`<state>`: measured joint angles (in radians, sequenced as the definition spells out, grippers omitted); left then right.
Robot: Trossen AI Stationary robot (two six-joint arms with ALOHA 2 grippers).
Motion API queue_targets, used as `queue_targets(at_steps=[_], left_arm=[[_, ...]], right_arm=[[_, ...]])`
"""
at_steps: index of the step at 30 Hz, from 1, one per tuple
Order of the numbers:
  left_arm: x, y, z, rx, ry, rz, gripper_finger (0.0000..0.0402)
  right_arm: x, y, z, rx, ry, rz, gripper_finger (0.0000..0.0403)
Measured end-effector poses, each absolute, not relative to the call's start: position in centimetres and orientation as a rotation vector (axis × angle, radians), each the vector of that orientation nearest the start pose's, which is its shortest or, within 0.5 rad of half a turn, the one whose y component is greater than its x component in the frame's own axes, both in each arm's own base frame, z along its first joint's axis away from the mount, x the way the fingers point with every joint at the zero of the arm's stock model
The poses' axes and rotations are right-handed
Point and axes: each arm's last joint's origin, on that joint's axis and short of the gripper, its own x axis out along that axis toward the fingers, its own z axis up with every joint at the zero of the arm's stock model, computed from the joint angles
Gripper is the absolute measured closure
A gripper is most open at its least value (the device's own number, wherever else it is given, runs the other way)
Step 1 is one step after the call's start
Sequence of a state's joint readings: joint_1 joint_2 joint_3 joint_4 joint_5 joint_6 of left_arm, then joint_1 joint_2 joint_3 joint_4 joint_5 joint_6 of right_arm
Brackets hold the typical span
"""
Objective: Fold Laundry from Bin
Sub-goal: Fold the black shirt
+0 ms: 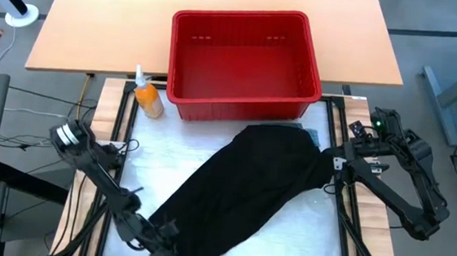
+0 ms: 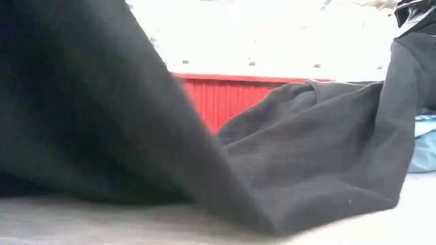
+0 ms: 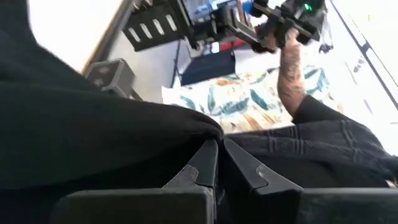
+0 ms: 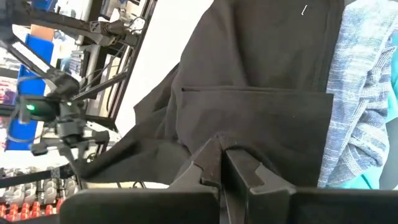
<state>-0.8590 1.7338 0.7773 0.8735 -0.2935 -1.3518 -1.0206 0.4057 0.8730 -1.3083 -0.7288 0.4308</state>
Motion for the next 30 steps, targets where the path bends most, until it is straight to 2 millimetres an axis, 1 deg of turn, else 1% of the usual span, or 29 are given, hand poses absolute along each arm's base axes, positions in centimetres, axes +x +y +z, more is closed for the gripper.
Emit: queue_targets(at_steps=[2,4,7,9,12,16,21,25,28,30], left_arm=[[23.5,-25.9,18.5,-1.27,0.427,-0.399,0.0401],[23.6,-25.9,18.4,-1.264,0.434,-0.39,0.0401],[23.5,-26.0,18.2,-1.248,0.477,-0.419,0.0394],[23.4,-26.1,18.2,-1.25,0.513,-0.461,0.038],[23.3,-26.2,18.1,-1.24,0.582,-0.518,0.0348],[24.0,-25.4,18.3,-1.218,0.618,-0.563,0.0302],[25.0,-23.3,19.0,-1.145,0.727,-0.577,0.0267],[25.0,-20.7,20.8,-1.034,0.766,-0.546,0.0264],[24.1,-18.3,21.9,-0.945,0.83,-0.425,0.0267],[22.9,-17.0,21.8,-0.868,0.923,-0.311,0.0269]], right_arm=[[3.1,-1.4,30.5,1.052,0.487,-0.391,0.0378],[3.1,-1.4,30.5,1.047,0.487,-0.388,0.0378],[3.1,-1.4,30.5,1.045,0.488,-0.387,0.0378],[3.1,-1.4,30.5,1.044,0.488,-0.386,0.0378],[3.1,-1.4,30.5,1.031,0.49,-0.379,0.0378],[3.1,-1.4,30.5,1.028,0.491,-0.379,0.0378],[3.1,-1.4,30.5,1.029,0.49,-0.378,0.0378],[3.1,-1.4,30.5,1.03,0.49,-0.379,0.0378],[3.2,-1.4,30.5,1.044,0.488,-0.383,0.0378],[3.2,-1.4,30.5,1.047,0.487,-0.384,0.0378]])
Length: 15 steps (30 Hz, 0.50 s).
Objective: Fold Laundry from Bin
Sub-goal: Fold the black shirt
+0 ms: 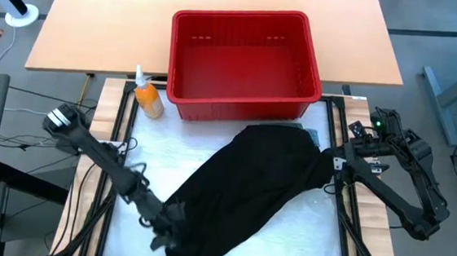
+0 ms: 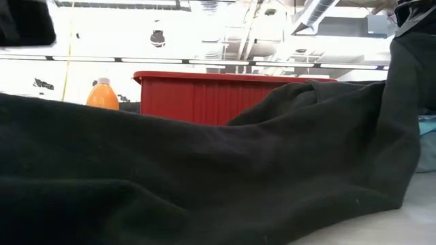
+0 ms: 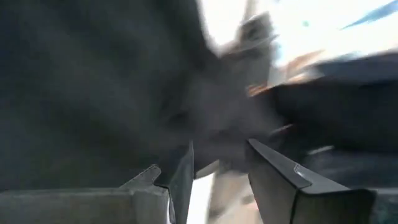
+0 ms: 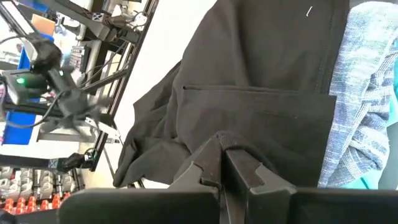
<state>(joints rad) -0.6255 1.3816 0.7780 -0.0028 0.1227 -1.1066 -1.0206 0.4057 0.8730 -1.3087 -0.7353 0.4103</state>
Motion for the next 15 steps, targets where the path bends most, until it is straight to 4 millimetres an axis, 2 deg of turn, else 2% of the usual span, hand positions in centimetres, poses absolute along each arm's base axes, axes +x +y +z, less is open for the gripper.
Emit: queue_targets(at_steps=[3,6,10,15], left_arm=[[21.1,-16.1,20.8,-0.714,1.073,-0.189,0.0269],[20.4,-15.6,19.8,-0.591,1.133,-0.103,0.027],[21.0,-16.1,18.4,-0.453,1.138,-0.148,0.027],[21.2,-17.2,15.3,-0.264,1.232,-0.206,0.027]], right_arm=[[3.1,-1.4,30.5,1.047,0.487,-0.384,0.0378],[3.2,-1.4,30.5,1.045,0.486,-0.384,0.0378],[3.2,-1.4,30.5,1.043,0.484,-0.384,0.0378],[3.2,-1.5,30.5,1.043,0.484,-0.384,0.0378]])
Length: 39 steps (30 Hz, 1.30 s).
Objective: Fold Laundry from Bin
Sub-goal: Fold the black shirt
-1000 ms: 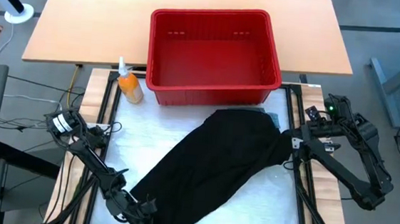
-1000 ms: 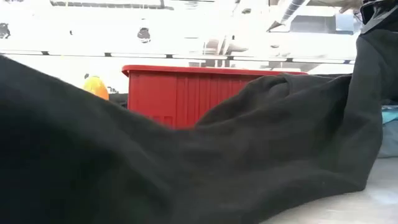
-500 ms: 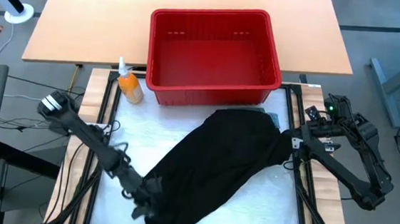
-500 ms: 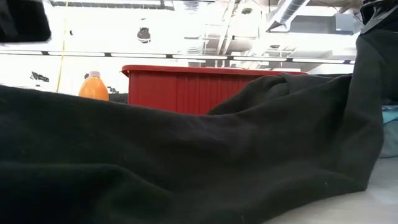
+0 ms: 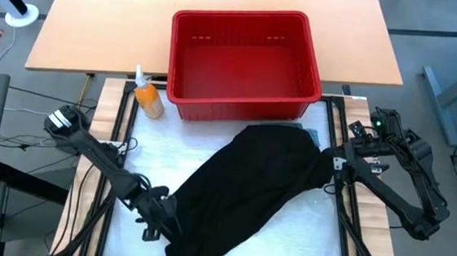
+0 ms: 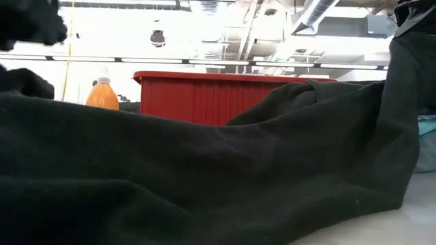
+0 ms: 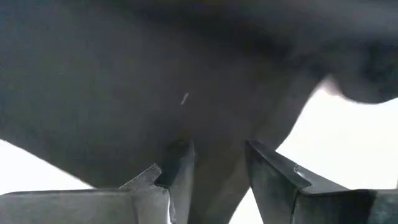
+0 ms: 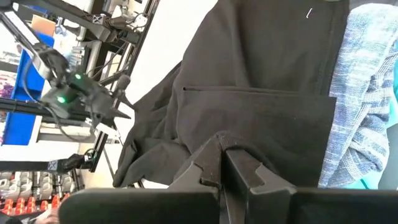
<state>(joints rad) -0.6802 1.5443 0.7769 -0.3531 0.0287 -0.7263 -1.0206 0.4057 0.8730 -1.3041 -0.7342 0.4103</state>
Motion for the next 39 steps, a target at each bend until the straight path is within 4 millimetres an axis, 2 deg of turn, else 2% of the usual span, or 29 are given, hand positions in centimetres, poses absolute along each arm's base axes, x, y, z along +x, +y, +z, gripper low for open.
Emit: queue_targets(at_steps=[4,7,10,15,22,29,32,37,39], left_arm=[[20.6,-17.2,13.8,-0.254,1.41,-0.212,0.027],[19.1,-16.2,13.4,-0.267,1.642,-0.125,0.027],[17.4,-14.9,13.6,-0.239,1.827,-0.012,0.027],[15.5,-13.3,14.5,-0.138,1.962,0.132,0.027],[15.5,-13.2,15.3,-0.204,1.919,0.194,0.027],[15.1,-12.8,17.1,-0.305,1.838,0.222,0.027],[14.8,-12.4,18.3,-0.369,1.748,0.26,0.027],[14.5,-11.8,20.3,-0.485,1.543,0.281,0.027],[14.4,-11.6,21.0,-0.523,1.475,0.287,0.027]], right_arm=[[3.2,-1.5,30.5,1.043,0.484,-0.384,0.0378],[3.2,-1.5,30.5,1.043,0.485,-0.386,0.0378],[3.2,-1.5,30.5,1.042,0.484,-0.386,0.0378],[3.2,-1.5,30.6,1.04,0.482,-0.386,0.0378],[3.2,-1.4,30.6,1.056,0.478,-0.368,0.0373],[3.1,-1.4,30.4,1.061,0.495,-0.398,0.0326],[3.1,-1.4,30.0,1.089,0.572,-0.412,0.0305],[3.1,-1.8,29.1,1.108,0.799,-0.43,0.0278],[3.4,-2.2,29.0,1.099,0.825,-0.42,0.027]])
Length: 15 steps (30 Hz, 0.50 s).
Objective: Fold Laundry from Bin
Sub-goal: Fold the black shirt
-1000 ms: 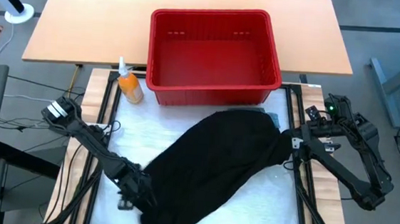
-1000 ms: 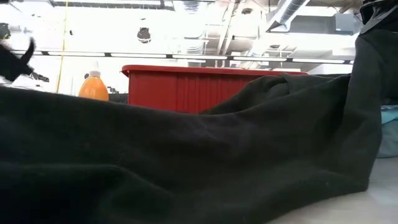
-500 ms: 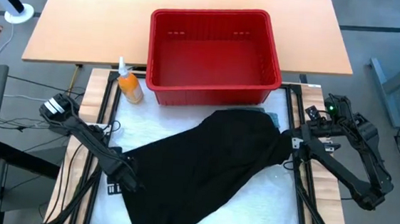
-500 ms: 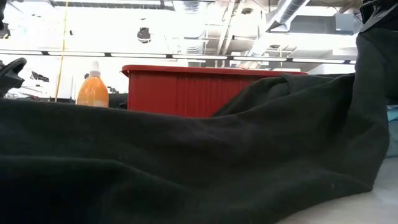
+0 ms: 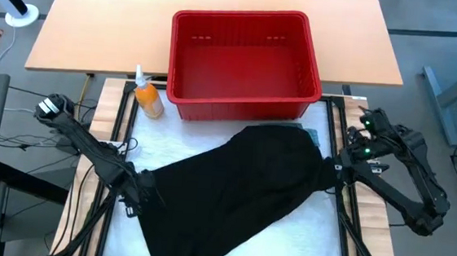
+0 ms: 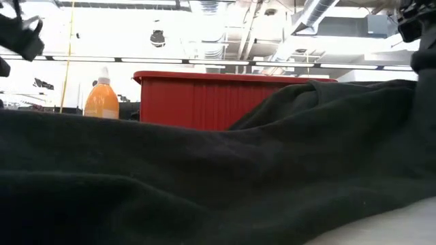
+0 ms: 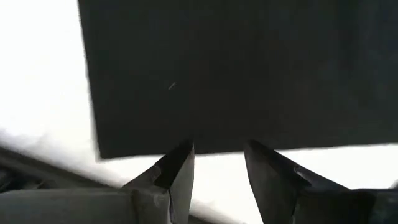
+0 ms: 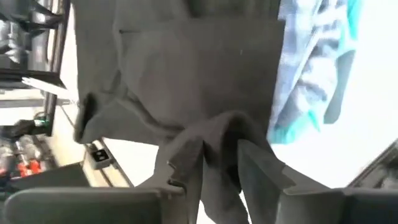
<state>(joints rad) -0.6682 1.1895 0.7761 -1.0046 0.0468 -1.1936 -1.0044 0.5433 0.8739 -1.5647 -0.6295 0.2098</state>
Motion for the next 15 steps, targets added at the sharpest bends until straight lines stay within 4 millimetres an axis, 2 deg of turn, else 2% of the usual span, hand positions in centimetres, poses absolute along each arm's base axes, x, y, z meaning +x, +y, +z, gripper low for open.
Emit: queue_targets(at_steps=[7,11,15], left_arm=[[14.7,-11.5,22.8,-0.656,1.267,0.215,0.027],[15.1,-11.6,23.7,-0.684,1.147,0.162,0.027],[15.2,-11.6,24.1,-0.687,1.098,0.14,0.027]], right_arm=[[5.0,-3.0,29.9,1.046,0.962,-0.274,0.0263],[6.4,-3.2,30.1,1.068,1.077,-0.214,0.0264],[7.8,-3.1,30.1,1.085,1.183,-0.166,0.0265]])
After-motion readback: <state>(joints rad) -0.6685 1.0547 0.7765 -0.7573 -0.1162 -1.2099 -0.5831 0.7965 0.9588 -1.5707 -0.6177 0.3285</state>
